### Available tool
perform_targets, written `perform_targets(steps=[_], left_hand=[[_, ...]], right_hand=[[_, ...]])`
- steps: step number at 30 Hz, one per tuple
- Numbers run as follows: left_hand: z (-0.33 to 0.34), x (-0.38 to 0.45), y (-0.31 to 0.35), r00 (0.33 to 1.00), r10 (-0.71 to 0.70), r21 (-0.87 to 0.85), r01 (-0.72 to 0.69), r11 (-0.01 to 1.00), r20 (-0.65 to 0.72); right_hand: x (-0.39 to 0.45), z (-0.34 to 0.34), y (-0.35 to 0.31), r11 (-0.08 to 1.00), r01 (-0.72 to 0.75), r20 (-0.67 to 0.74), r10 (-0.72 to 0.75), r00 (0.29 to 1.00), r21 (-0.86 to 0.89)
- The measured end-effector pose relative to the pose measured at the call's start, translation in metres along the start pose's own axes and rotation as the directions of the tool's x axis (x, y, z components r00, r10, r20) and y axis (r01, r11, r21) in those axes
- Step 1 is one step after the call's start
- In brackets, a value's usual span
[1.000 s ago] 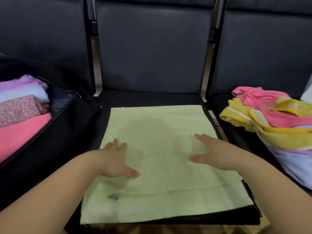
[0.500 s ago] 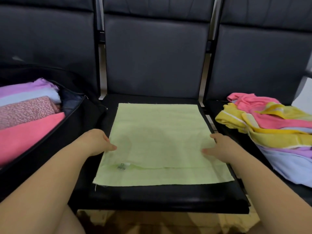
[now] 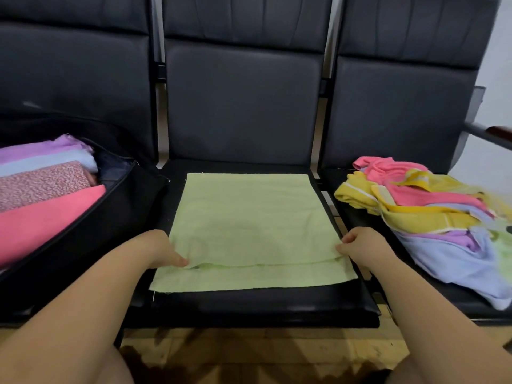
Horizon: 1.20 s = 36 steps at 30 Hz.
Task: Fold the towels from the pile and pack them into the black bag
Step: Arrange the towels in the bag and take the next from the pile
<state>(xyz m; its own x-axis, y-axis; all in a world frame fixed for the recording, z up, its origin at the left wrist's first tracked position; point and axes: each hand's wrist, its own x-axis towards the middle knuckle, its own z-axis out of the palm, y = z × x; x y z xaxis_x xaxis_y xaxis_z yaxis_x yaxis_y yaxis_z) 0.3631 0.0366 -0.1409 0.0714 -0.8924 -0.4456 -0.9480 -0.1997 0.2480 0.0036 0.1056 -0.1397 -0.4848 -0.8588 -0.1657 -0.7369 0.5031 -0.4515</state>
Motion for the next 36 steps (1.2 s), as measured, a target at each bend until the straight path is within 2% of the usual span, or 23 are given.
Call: perform_targets(steps=[4, 7, 9, 11, 13, 15, 17, 19, 21, 23, 28, 33, 36], left_hand=[[0.0, 0.0, 0.0, 0.999, 0.012, -0.145, -0.016, 0.989, -0.03], [-0.006, -0.005, 0.003, 0.992, 0.031, -0.355, -0.074, 0.932, -0.124], [-0.011, -0.004, 0.0, 0.984, 0.006, -0.592, -0.113, 0.798, -0.18], [-0.022, -0.009, -0.005, 0.978, -0.055, -0.809, -0.134, 0.573, -0.202], [-0.033, -0.019, -0.008, 0.985, -0.058, -0.919, -0.129, 0.372, -0.161], [-0.041, -0.031, -0.012, 0.995, -0.001, -0.955, -0.098, 0.278, -0.103], [-0.044, -0.04, -0.019, 0.998, 0.04, -0.938, -0.05, 0.344, -0.038], [-0.042, -0.042, -0.028, 0.999, 0.035, -0.848, -0.002, 0.529, 0.019], [-0.035, -0.041, -0.032, 0.998, 0.016, -0.711, 0.036, 0.702, 0.067], [-0.026, -0.039, -0.032, 0.992, 0.013, -0.604, 0.064, 0.794, 0.122], [-0.007, -0.031, -0.03, 0.974, -0.016, -0.463, 0.123, 0.878, 0.228], [0.002, -0.033, -0.027, 0.984, -0.008, -0.347, 0.069, 0.935, 0.176], [0.001, -0.039, -0.025, 0.989, -0.027, -0.204, 0.056, 0.977, 0.145]], right_hand=[[-0.003, 0.001, 0.005, 0.998, 0.033, -0.079, -0.029, 0.996, 0.055], [-0.004, 0.0, 0.006, 0.989, 0.082, -0.158, -0.062, 0.986, 0.122], [-0.006, -0.004, 0.006, 0.954, 0.125, -0.22, -0.064, 0.973, 0.273], [-0.012, -0.013, 0.002, 0.835, 0.137, -0.236, -0.008, 0.972, 0.533], [-0.02, -0.024, -0.003, 0.697, 0.137, -0.232, 0.042, 0.972, 0.704], [-0.028, -0.033, -0.006, 0.661, 0.137, -0.226, 0.051, 0.973, 0.738], [-0.033, -0.039, -0.005, 0.686, 0.102, -0.175, 0.038, 0.984, 0.72], [-0.037, -0.04, -0.001, 0.76, -0.001, -0.04, 0.036, 0.999, 0.65], [-0.037, -0.036, 0.003, 0.855, -0.102, 0.102, 0.058, 0.993, 0.509], [-0.033, -0.029, 0.007, 0.916, -0.155, 0.17, 0.098, 0.981, 0.369], [-0.025, -0.013, 0.014, 0.96, -0.23, 0.265, 0.183, 0.947, 0.162], [-0.028, -0.009, 0.012, 0.969, -0.231, 0.269, 0.199, 0.942, 0.093], [-0.031, -0.008, 0.013, 0.967, -0.234, 0.281, 0.199, 0.939, 0.096]])
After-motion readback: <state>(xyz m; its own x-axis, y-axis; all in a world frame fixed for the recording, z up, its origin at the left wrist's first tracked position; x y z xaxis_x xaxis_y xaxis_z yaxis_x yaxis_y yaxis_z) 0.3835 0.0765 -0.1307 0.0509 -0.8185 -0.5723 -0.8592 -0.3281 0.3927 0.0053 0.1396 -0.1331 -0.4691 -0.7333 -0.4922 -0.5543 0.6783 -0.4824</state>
